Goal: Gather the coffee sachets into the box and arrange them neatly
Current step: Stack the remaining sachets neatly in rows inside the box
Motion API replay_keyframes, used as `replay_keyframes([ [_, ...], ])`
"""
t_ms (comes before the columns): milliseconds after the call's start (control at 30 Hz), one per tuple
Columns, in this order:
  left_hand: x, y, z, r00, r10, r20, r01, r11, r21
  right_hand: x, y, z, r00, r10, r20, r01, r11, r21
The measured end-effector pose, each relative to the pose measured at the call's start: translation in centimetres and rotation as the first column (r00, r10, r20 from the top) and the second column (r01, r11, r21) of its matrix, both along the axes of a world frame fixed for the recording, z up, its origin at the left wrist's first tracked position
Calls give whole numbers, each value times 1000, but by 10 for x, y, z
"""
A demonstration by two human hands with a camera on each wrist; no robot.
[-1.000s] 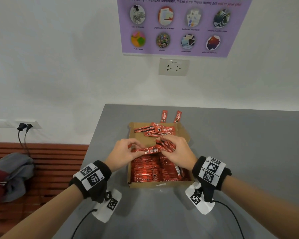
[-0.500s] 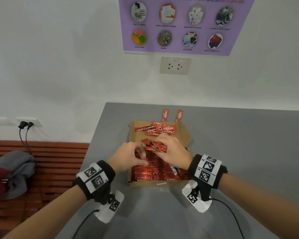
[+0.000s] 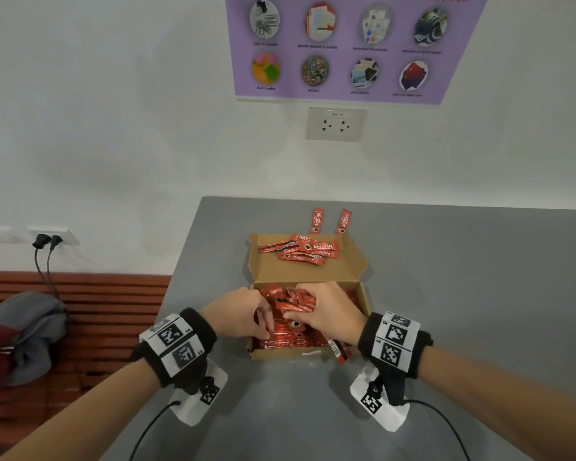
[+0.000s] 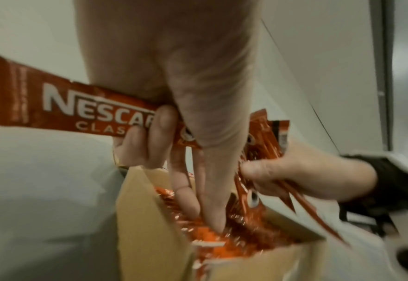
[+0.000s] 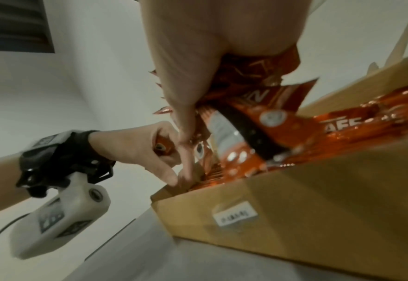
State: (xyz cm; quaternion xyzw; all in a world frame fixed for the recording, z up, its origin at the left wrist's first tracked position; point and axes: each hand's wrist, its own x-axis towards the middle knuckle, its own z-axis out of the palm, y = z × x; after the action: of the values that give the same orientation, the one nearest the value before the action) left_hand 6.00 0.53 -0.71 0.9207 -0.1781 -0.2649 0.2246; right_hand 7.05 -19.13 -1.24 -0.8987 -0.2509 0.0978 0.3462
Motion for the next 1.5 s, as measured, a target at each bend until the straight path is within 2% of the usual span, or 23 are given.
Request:
replay_keyframes([
  [100,-4,-2,-4,995,-71,73,64,994,91,6,-3,0,996,-83,39,86,994,-65],
  [200,-7,-5,-5,996,-69,63,66,997,44,7,-6,-3,993,-99,65,105,989,-103],
  [267,-9,-4,-4,995,-90,45,88,996,32,5,-7,-5,994,-100,42,104,988,-115],
  [400,-13,0,-10,982,-167,92,154,979,135,2,-7,-8,995,-90,-45,87,994,-66],
  [500,-14,1,-13,975,-162,154,138,979,153,2,-4,-8,997,-77,-13,76,997,-28],
  [700,-11,2,-11,959,-154,236,111,976,185,1,7,-9,999,-32,-9,30,989,-148],
  [833,-13,2,-14,964,-119,239,79,983,168,6,13,-5,996,-92,4,92,993,-71],
  [967,-14,4,-15,969,-117,218,84,984,156,6,17,-4,999,36,-3,-35,955,-295],
  [1000,-14,5,-15,972,-115,207,84,985,152,7,17,-3,999,46,20,-38,951,-307],
  [1100,-14,6,-15,977,-110,185,85,987,135,9,18,1,996,-7,88,26,977,-210],
  [1167,-15,5,-14,977,-107,184,84,988,128,8,19,0,997,-5,74,21,977,-211],
  [1333,-15,3,-13,982,-80,169,67,994,82,12,19,-6,990,137,18,-116,892,-437],
  [1500,-12,3,-13,994,0,109,2,1000,-16,9,23,-7,968,238,76,-166,839,-518],
])
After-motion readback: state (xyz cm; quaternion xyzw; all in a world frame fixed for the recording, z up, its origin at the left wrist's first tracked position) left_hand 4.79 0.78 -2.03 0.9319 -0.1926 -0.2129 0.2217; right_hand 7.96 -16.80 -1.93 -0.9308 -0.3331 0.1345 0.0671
